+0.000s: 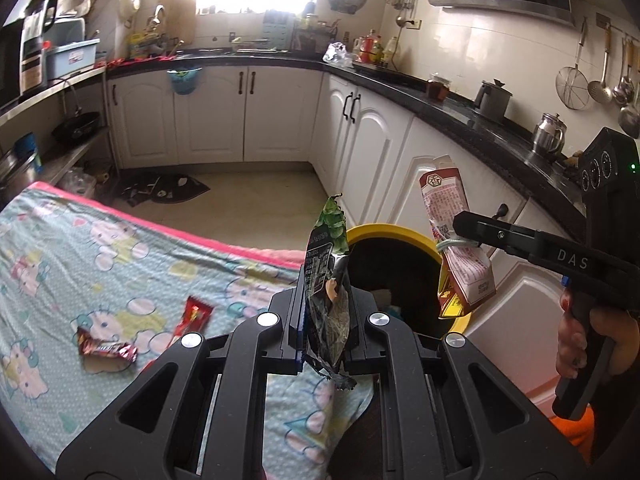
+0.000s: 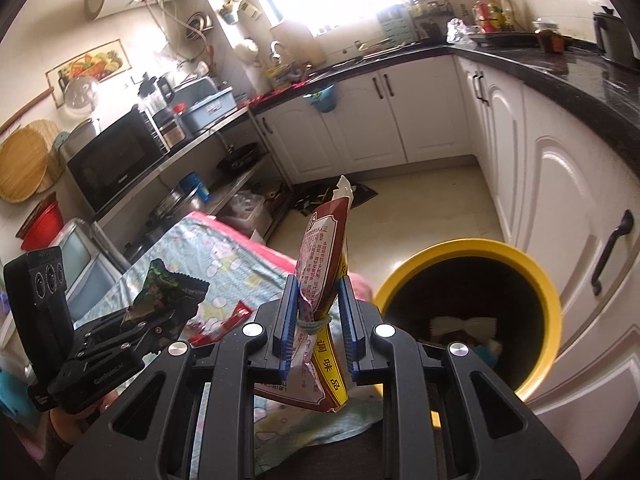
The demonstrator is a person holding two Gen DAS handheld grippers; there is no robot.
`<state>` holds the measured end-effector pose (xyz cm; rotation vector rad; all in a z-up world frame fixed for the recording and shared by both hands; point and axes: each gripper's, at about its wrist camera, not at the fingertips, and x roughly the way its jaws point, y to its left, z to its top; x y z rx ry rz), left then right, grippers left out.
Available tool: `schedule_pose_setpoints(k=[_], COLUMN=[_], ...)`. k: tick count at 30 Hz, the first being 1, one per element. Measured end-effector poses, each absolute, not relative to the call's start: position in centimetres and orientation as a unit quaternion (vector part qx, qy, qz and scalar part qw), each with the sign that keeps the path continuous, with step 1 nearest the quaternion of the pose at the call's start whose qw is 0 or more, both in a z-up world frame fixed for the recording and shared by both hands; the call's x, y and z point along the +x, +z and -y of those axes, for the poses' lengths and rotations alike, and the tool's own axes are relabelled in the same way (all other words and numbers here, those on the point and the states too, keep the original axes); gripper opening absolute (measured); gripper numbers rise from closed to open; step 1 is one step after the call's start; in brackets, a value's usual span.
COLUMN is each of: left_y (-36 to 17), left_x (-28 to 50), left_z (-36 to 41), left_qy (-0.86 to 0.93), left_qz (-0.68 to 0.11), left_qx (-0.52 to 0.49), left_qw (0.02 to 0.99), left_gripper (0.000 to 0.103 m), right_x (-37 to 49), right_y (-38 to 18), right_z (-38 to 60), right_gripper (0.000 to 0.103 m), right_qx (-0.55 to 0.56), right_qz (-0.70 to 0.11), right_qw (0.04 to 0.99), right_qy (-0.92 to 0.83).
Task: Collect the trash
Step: 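Carry the green bag and pink-white packet over the yellow bin, then open both tools to drop the bag and packet into the bin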
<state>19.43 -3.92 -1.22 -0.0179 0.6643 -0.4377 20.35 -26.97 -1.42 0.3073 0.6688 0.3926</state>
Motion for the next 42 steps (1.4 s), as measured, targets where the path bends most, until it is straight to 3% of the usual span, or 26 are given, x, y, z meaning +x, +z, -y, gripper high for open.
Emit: schedule_pose_setpoints(k=[23,42], left_y=[-2.1,-5.9], left_x=[22.5,25.4], left_z=[11.4,15.7], left_qy=[-0.274,-0.301], left_qz=[-0.332,-0.375], left_qx=[0.003,0.002], left_qw=[0.903,0.877], left_gripper=[0.008,0.008], right_x=[21.4,23.1], right_y=[-2.7,-6.3], right_z=[34.3,35.2], right_gripper=[0.02,0.02], right_qx=[0.16,0.145], right_qz=[-0.312,-0.351], right_qw=[0.932,0.923], right_qy=[0.089,0.058])
